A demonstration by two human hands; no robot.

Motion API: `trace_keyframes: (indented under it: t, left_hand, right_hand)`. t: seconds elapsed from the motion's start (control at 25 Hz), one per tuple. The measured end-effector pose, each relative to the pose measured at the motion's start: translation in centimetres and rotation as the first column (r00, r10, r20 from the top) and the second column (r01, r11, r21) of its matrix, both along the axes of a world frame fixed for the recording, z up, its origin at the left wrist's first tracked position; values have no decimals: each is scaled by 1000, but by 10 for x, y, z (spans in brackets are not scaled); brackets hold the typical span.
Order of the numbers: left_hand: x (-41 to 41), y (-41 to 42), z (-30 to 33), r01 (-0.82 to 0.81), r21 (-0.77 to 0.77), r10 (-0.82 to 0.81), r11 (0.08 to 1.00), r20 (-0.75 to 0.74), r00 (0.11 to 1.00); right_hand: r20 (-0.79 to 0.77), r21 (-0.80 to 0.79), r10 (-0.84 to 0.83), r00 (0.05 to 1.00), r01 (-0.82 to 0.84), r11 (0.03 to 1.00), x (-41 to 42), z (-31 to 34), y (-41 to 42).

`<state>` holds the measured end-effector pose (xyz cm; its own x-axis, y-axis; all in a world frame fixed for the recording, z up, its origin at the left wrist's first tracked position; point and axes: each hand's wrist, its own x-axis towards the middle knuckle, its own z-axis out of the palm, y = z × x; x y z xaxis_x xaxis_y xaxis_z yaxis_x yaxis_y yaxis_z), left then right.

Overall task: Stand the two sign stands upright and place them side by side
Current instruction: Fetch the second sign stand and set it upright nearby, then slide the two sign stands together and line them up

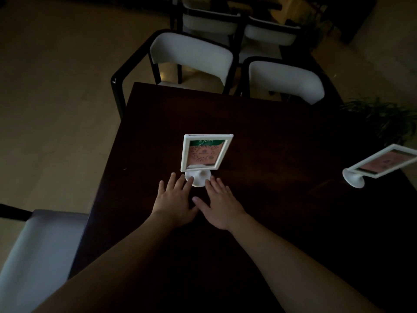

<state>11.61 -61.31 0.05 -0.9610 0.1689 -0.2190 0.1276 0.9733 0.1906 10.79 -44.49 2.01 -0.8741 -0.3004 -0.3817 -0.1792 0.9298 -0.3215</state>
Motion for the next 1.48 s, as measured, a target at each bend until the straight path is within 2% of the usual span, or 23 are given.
trace_keyframes:
  t: [0.2, 0.44, 0.96, 1.48]
  left_hand:
    - [-9, 5, -13, 28, -22, -27, 999, 48, 998]
    - [-14, 27, -16, 99, -14, -98, 995, 72, 993]
    - [-10, 163, -20, 218, 2, -218, 976, -23, 976]
    - [-6, 308, -22, 237, 7, -237, 972, 53, 970]
  right_hand:
    - [61, -1, 4, 998, -4, 1000, -9, -13, -3]
    - [-48, -17, -25, 999, 24, 1000, -1, -26, 23]
    - [-61, -18, -171, 983, 170, 985, 12, -40, 154]
    - [-52, -85, -183, 982, 179, 980, 16, -33, 285]
